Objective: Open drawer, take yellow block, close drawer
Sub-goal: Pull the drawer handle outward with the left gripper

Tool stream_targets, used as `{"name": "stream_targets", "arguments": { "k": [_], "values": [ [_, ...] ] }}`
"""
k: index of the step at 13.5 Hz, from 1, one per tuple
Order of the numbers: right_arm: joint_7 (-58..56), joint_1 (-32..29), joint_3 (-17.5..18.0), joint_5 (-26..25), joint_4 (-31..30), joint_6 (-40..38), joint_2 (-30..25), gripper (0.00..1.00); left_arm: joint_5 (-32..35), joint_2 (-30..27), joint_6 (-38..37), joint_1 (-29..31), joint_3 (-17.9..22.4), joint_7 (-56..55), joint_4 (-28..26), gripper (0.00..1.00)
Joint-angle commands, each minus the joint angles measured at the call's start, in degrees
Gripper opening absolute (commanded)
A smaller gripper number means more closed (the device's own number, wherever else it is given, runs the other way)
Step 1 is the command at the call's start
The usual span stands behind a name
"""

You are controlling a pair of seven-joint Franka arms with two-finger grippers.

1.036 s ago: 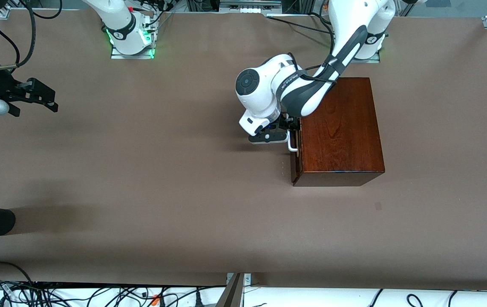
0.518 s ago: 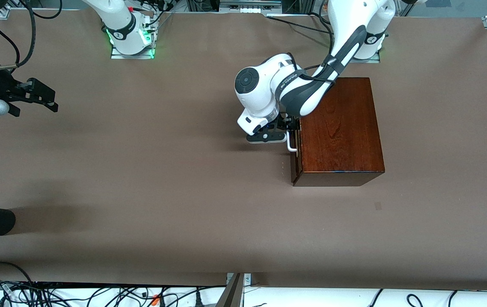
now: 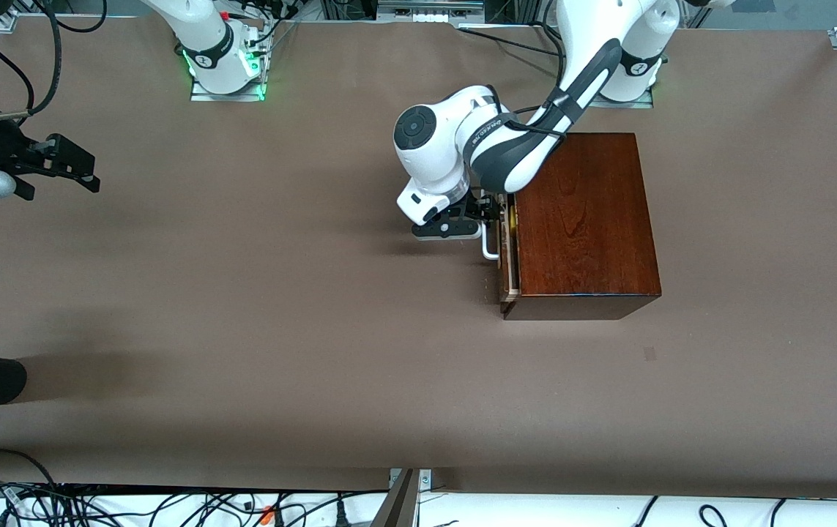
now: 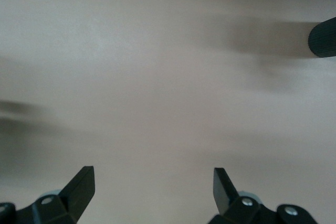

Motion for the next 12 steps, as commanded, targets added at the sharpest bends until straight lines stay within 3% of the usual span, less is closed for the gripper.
{"name": "stream_targets", "arguments": {
  "k": [1, 12],
  "values": [
    [0.46, -0.13, 0.29, 0.03, 0.31, -0.46, -0.34, 1.00, -1.43, 2.17, 0.22, -1.78, -0.21, -2.73, 3.02, 1.00],
    [0.55, -0.13, 0.29, 0.11, 0.31, -0.46, -0.25, 1.00, -3.10, 4.28, 1.10, -5.04, -0.21, -3.53, 7.16, 1.00]
  ]
}}
